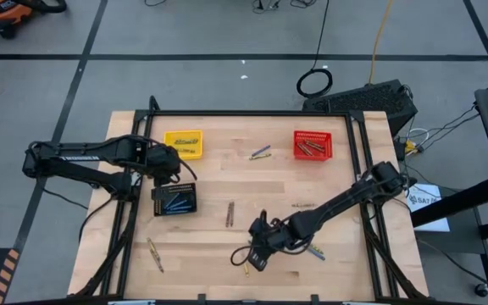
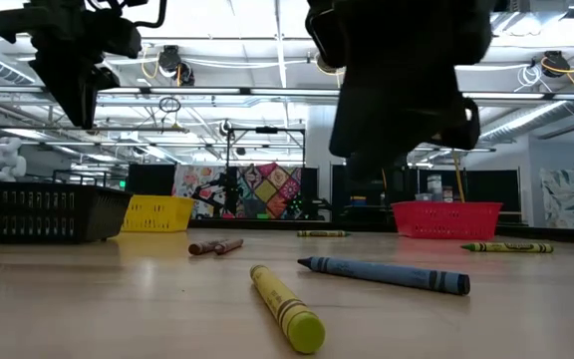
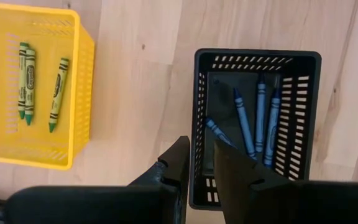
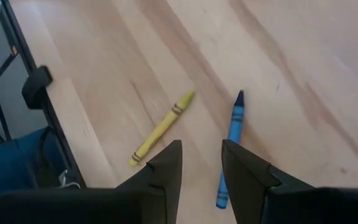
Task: Sort crayons
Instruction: Put the blue crayon into the black bin
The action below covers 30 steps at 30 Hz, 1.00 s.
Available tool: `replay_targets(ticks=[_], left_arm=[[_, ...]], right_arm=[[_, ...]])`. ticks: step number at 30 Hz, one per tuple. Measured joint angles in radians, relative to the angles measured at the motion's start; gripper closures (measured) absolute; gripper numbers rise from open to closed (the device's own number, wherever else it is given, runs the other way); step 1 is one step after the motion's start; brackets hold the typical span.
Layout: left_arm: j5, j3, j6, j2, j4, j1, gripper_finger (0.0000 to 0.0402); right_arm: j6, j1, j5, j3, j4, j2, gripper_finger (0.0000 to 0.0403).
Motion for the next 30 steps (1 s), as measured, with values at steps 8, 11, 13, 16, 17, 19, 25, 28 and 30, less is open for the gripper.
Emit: replay_targets(ticks=[8,11,13,16,17,19,25,28,30], left_arm=[[0.0,0.0,-0.001,0.0,0.004,0.0,0.0333],[0.0,0.0,-0.001,0.001,0.004,0.0,0.0333],[0.0,0.0,-0.001,0.001,0.004,0.0,0.0333],[0.0,0.0,-0.001,0.001,0.004,0.0,0.0333],[0.0,0.0,-0.002,0.001,0.004,0.0,0.0333],[0.0,0.0,-0.002,0.001,0.005,0.0,0.0333],[0.0,0.0,0.0,0.001,0.024,0.0,0.0333],[0.0,0.0,0.0,0.001,0.028,0.0,0.0333],[0.0,0.0,0.0,0.001,0.029,0.0,0.0333]], right_arm=[[-0.002,0.021,0.004,0.0,0.008,0.048,0.0303],[-0.002,0.027,0.002,0.0,0.008,0.071,0.0303],[-0.001,0.029,0.005,0.0,0.008,0.079,0.0303],[-0.001,0.029,0.005,0.0,0.002,0.086,0.0303],[-0.001,0.029,0.006,0.0,-0.005,0.088,0.0303],[-0.001,0.029,0.007,0.0,-0.007,0.097,0.0303],[0.004,0.029,0.006,0.003,-0.006,0.131,0.0303],[0.006,0.029,0.008,0.005,-0.018,0.144,0.0303],[0.01,0.028,0.009,0.005,-0.048,0.145,0.0303]])
